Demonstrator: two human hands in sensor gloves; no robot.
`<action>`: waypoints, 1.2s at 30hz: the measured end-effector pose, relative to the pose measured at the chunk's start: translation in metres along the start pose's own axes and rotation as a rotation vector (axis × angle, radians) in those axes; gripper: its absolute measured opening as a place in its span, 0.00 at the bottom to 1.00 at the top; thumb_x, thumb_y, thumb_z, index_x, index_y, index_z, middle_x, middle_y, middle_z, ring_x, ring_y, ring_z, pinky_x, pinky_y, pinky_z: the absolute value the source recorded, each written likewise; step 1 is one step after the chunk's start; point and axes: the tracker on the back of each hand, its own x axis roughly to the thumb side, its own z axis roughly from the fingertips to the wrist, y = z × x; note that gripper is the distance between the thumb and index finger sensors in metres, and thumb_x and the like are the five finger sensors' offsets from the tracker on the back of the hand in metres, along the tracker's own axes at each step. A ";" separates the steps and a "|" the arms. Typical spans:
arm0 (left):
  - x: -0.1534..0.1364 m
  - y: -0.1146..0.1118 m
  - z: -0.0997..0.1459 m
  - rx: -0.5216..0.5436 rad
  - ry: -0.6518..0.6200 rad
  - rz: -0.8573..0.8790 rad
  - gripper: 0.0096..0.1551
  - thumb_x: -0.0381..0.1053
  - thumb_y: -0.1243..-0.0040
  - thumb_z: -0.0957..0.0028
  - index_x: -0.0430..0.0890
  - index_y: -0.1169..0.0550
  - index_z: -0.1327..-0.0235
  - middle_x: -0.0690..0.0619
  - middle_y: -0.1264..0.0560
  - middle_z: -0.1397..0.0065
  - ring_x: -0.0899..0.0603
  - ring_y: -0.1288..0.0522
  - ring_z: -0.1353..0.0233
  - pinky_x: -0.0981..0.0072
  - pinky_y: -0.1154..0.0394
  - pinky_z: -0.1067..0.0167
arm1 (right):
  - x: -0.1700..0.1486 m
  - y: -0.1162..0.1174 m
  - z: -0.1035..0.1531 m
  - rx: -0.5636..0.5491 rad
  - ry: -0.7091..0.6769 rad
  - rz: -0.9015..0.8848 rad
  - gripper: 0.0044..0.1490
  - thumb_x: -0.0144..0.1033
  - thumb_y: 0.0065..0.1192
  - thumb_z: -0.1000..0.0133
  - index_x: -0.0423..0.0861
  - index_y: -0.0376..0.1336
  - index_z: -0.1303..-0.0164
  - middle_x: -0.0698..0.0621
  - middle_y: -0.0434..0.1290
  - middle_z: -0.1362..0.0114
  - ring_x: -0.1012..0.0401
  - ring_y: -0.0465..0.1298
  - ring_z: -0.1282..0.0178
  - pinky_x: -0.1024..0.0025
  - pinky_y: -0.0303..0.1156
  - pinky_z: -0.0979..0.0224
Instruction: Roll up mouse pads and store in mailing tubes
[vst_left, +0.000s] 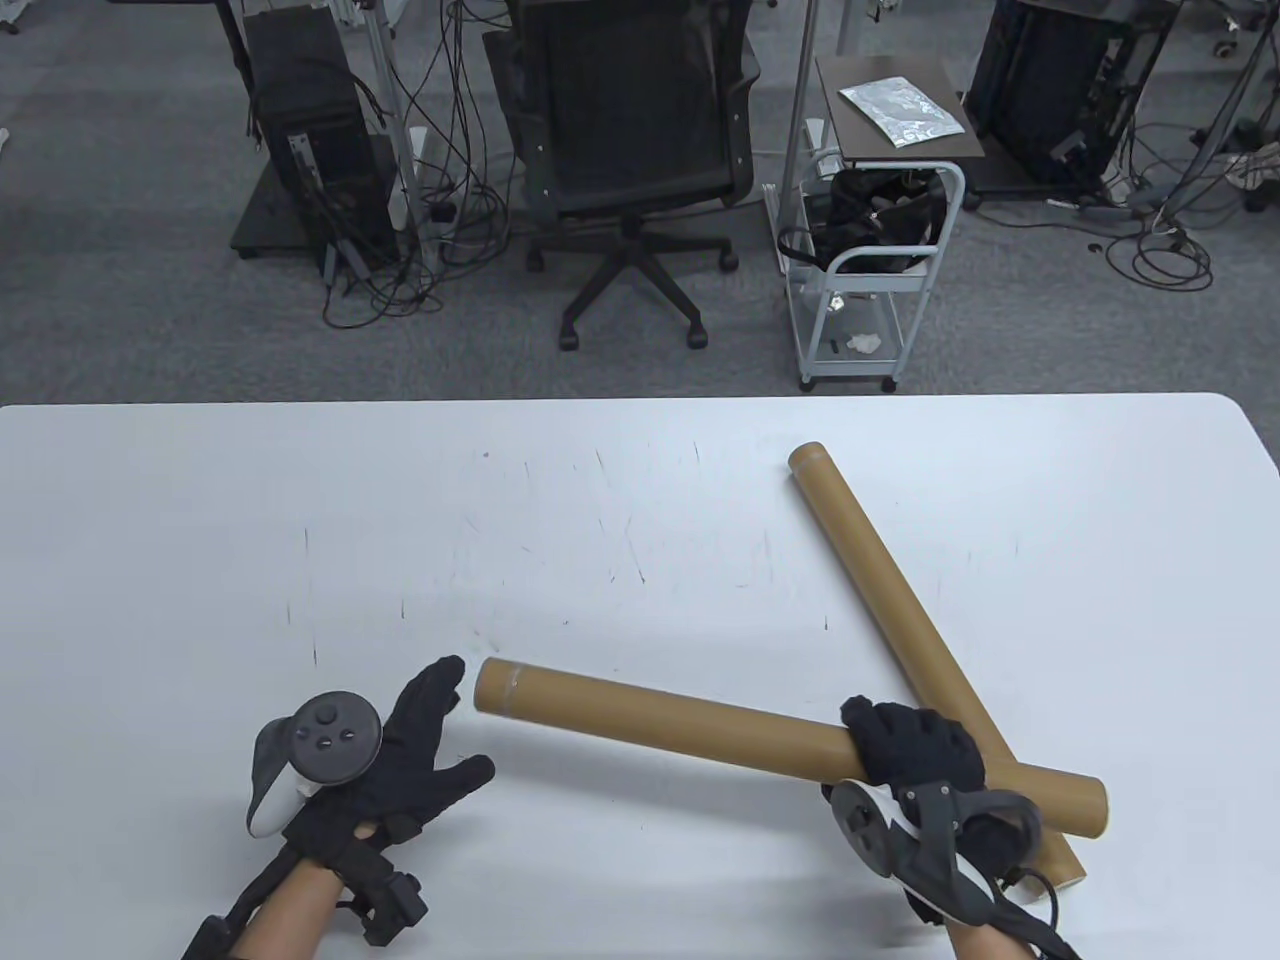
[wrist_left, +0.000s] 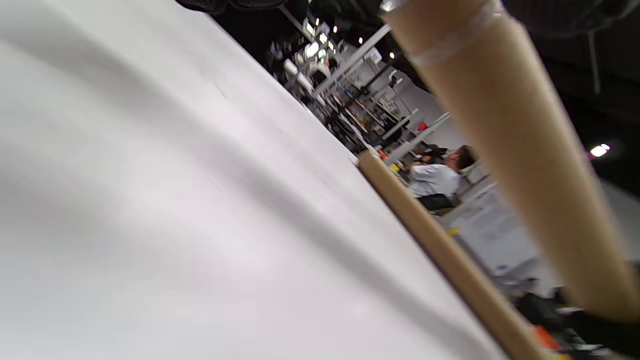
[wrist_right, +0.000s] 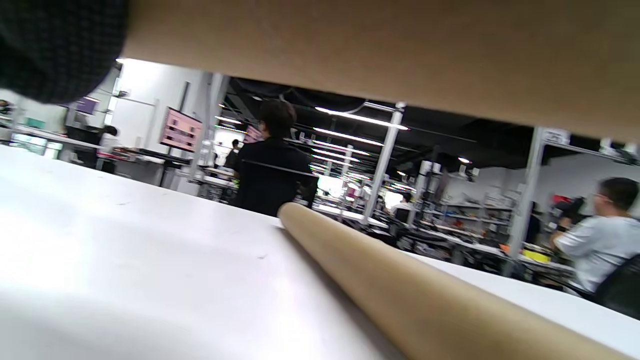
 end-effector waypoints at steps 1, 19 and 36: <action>-0.001 0.003 0.002 0.046 0.011 -0.114 0.59 0.78 0.47 0.61 0.64 0.59 0.22 0.56 0.59 0.14 0.44 0.51 0.12 0.50 0.46 0.14 | -0.010 0.000 -0.005 0.015 0.059 -0.019 0.47 0.64 0.68 0.64 0.57 0.60 0.35 0.55 0.72 0.35 0.56 0.74 0.38 0.52 0.69 0.28; 0.001 -0.003 0.003 0.127 0.060 -0.548 0.39 0.71 0.49 0.58 0.68 0.35 0.28 0.63 0.44 0.16 0.49 0.41 0.14 0.54 0.39 0.15 | -0.205 0.073 -0.058 0.510 0.763 -0.182 0.50 0.53 0.67 0.59 0.47 0.58 0.26 0.45 0.70 0.29 0.49 0.72 0.34 0.45 0.67 0.26; -0.006 -0.001 0.000 0.122 0.092 -0.606 0.39 0.72 0.49 0.59 0.68 0.35 0.29 0.64 0.43 0.16 0.50 0.41 0.14 0.53 0.40 0.15 | -0.216 0.128 -0.065 0.668 0.746 -0.345 0.49 0.51 0.63 0.56 0.47 0.56 0.24 0.45 0.64 0.25 0.48 0.66 0.30 0.46 0.62 0.22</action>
